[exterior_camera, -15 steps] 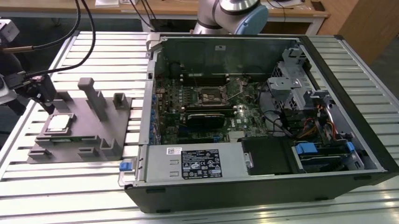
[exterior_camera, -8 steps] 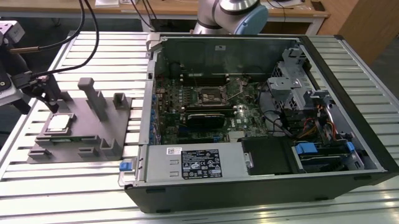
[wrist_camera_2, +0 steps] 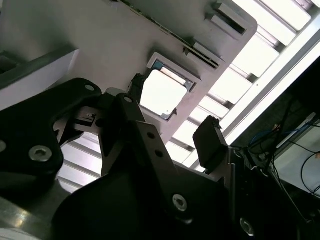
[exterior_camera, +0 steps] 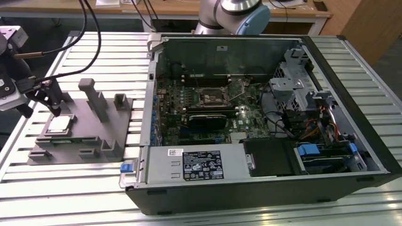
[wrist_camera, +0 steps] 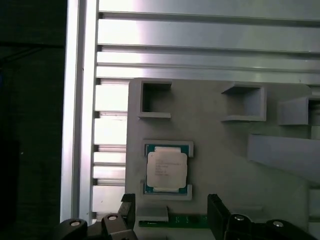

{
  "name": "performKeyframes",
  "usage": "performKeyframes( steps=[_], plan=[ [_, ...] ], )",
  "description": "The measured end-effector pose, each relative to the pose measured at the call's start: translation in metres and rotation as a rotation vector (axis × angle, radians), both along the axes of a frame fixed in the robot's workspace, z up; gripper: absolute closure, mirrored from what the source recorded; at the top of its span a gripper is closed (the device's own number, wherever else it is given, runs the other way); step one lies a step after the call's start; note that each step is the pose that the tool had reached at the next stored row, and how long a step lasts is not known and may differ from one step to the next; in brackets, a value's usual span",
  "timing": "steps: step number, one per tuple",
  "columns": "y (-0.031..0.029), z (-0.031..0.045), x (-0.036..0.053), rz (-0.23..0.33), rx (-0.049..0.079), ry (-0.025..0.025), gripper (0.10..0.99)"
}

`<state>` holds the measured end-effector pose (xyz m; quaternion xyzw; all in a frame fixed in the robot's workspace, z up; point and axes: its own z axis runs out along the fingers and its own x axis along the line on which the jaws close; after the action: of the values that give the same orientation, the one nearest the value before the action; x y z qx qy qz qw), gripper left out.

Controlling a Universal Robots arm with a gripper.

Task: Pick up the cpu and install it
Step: 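Pick up the cpu and move it towards the insertion slot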

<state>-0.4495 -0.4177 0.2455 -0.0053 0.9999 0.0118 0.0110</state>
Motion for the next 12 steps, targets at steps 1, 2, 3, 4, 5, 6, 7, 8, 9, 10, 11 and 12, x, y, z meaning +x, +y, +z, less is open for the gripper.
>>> performKeyframes(
  steps=[1, 2, 3, 4, 5, 6, 7, 8, 9, 10, 11, 12],
  plan=[
    [0.0001, -0.0018, 0.0000, 0.000, 0.000, 0.0000, 0.404],
    [0.0006, -0.0035, -0.0001, 0.003, 0.000, 0.0000, 0.404],
    [0.0006, -0.0046, 0.0000, 0.012, 0.001, 0.0000, 0.404],
    [0.0006, -0.0056, 0.0000, 0.025, 0.002, 0.0000, 0.404],
    [0.0006, -0.0064, 0.0000, 0.039, 0.004, 0.0000, 0.404],
    [0.0006, -0.0076, -0.0001, 0.049, 0.005, 0.0001, 0.404],
    [0.0012, -0.0095, -0.0001, 0.050, 0.005, 0.0000, 0.404],
    [0.0026, -0.0112, 0.0000, 0.050, 0.005, 0.0008, 0.404],
    [0.0044, -0.0130, 0.0000, 0.048, 0.005, 0.0022, 0.404],
    [0.0061, -0.0148, -0.0001, 0.045, 0.004, 0.0038, 0.404],
    [0.0074, -0.0167, 0.0000, 0.042, 0.004, 0.0060, 0.404],
    [0.0081, -0.0185, 0.0000, 0.039, 0.005, 0.0085, 0.404]
  ],
)
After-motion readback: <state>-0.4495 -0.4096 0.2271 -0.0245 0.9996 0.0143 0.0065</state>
